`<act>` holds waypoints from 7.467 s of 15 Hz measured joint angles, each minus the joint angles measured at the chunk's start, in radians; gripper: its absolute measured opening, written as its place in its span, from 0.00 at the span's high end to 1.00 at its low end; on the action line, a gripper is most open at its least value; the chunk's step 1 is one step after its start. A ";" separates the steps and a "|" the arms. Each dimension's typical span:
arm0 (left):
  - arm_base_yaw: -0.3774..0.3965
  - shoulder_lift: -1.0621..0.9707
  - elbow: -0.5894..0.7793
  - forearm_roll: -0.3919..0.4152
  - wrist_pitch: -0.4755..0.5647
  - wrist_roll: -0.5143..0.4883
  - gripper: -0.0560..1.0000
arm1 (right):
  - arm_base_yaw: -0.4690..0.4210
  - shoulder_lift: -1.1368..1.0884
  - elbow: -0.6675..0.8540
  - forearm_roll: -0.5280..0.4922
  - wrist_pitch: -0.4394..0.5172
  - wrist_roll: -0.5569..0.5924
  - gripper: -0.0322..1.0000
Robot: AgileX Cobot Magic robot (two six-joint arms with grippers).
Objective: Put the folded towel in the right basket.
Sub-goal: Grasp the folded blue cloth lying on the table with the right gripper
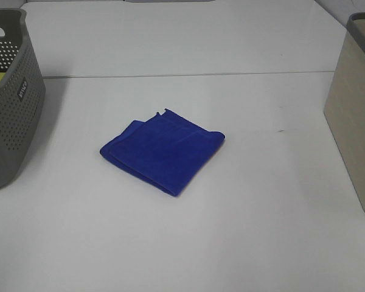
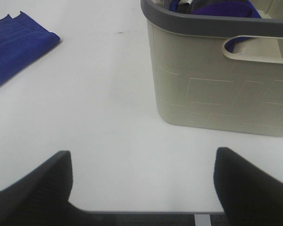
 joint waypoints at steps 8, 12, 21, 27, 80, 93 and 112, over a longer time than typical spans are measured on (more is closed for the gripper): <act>0.000 0.000 0.000 0.000 0.000 0.000 0.01 | 0.000 0.000 0.000 0.000 0.000 0.000 0.20; 0.000 0.000 0.000 0.000 0.000 0.000 0.01 | 0.000 0.000 0.000 0.000 0.000 0.000 0.20; 0.000 0.000 0.000 0.000 0.000 0.000 0.01 | 0.000 0.000 0.000 0.000 0.000 0.000 0.20; 0.000 0.000 0.000 0.000 0.000 0.000 0.01 | 0.000 0.000 0.000 0.000 0.000 0.000 0.20; 0.000 0.000 0.000 0.000 0.000 0.000 0.01 | 0.000 1.115 -0.551 0.389 -0.600 -0.140 0.21; 0.000 0.000 0.000 0.000 0.000 0.000 0.01 | 0.000 1.894 -0.572 1.351 -0.399 -0.847 0.22; 0.000 0.000 0.000 0.000 0.000 0.000 0.01 | 0.185 2.158 -0.584 1.696 -0.565 -0.849 0.24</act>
